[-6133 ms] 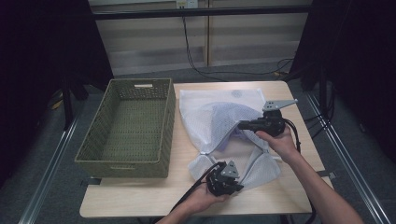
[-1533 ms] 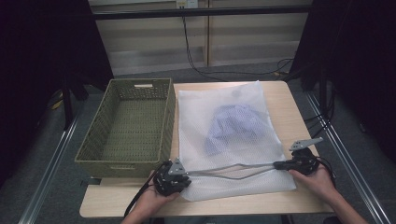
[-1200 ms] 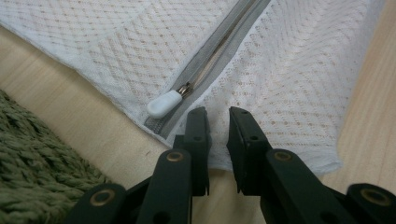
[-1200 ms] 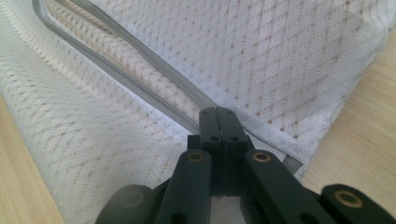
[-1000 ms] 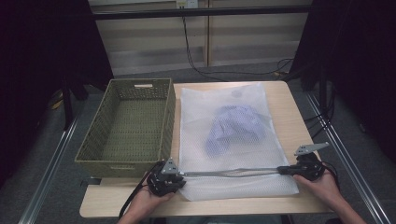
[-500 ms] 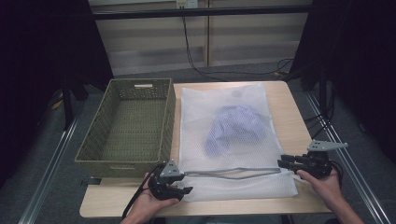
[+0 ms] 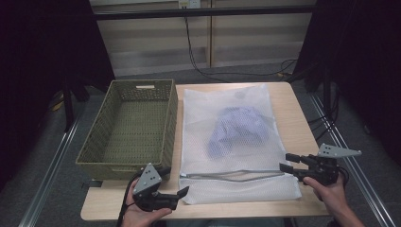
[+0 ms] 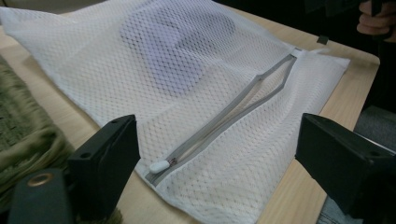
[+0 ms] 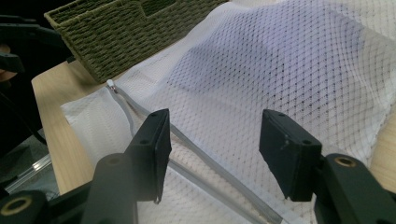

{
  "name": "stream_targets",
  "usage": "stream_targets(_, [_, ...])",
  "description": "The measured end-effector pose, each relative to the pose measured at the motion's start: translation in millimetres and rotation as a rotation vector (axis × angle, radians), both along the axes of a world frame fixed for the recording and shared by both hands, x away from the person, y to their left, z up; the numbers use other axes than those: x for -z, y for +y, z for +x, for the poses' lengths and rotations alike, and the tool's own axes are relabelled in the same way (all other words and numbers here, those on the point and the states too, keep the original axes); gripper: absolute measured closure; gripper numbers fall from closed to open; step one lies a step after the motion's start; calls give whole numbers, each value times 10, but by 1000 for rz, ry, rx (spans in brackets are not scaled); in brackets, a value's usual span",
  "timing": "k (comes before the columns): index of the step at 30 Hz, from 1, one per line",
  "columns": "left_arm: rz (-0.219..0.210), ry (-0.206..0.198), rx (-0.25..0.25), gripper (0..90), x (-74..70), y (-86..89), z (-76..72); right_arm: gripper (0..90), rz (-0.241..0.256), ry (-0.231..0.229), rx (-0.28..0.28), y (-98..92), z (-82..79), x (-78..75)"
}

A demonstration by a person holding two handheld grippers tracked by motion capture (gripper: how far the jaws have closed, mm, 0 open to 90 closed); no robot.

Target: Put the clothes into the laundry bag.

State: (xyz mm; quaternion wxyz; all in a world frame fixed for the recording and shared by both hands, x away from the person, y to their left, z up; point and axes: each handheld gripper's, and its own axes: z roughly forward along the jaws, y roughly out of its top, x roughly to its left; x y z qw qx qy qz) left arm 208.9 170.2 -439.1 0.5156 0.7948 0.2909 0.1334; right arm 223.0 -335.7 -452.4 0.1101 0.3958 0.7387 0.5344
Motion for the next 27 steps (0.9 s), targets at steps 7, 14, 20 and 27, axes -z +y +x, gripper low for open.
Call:
stream_targets(7, [-15,-12,-65,90,-11,252,-101,417,1,2,12,-47,-120,-3])
stream_targets(14, [-80,-37,-148,58,-76,437,-105,317,-13,-3,81,-140,-267,24])
stream_targets(20, [-60,-61,-162,75,-74,497,-92,255,-6,-18,137,-183,-338,13])
stream_targets(27, [-48,-60,-145,76,-53,457,-88,233,-17,-6,158,-188,-277,32])
